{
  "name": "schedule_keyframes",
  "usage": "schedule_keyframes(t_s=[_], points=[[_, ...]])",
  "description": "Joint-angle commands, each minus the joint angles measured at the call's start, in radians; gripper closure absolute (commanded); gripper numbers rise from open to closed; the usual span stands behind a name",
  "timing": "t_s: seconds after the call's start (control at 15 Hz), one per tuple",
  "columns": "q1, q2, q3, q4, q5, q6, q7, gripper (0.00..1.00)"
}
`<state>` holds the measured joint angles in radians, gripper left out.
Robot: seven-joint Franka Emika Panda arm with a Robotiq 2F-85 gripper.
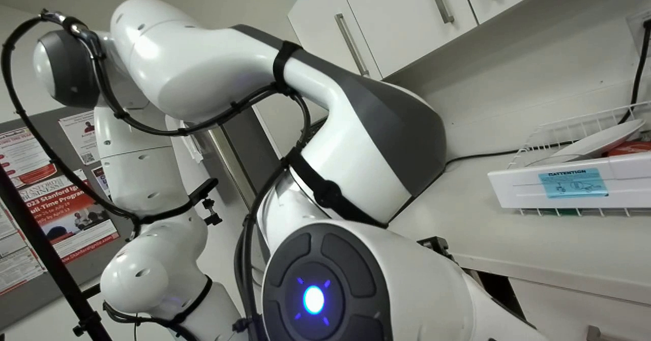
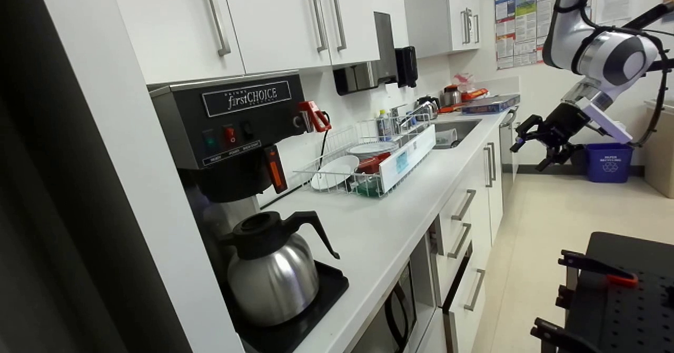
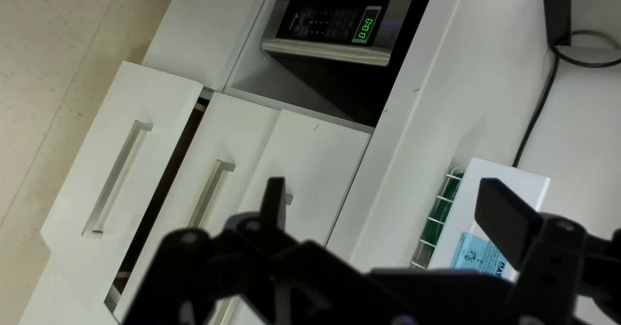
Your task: Open the topmost drawer
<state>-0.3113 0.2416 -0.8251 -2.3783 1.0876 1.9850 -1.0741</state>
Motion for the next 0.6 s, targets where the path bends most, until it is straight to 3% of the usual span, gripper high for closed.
schedule_keyframes(t_s=[0.0, 0.27, 0.53], points=[[-0.153, 0.097, 0.110, 0.036, 0.162, -0.081, -0.101, 0.00], [-0.312, 0.272, 0.209, 0.096, 0.384, -0.216, -0.196, 0.00], [-0.467, 0.479, 0.331, 0.229, 0.537, -0.339, -0.233, 0.00]])
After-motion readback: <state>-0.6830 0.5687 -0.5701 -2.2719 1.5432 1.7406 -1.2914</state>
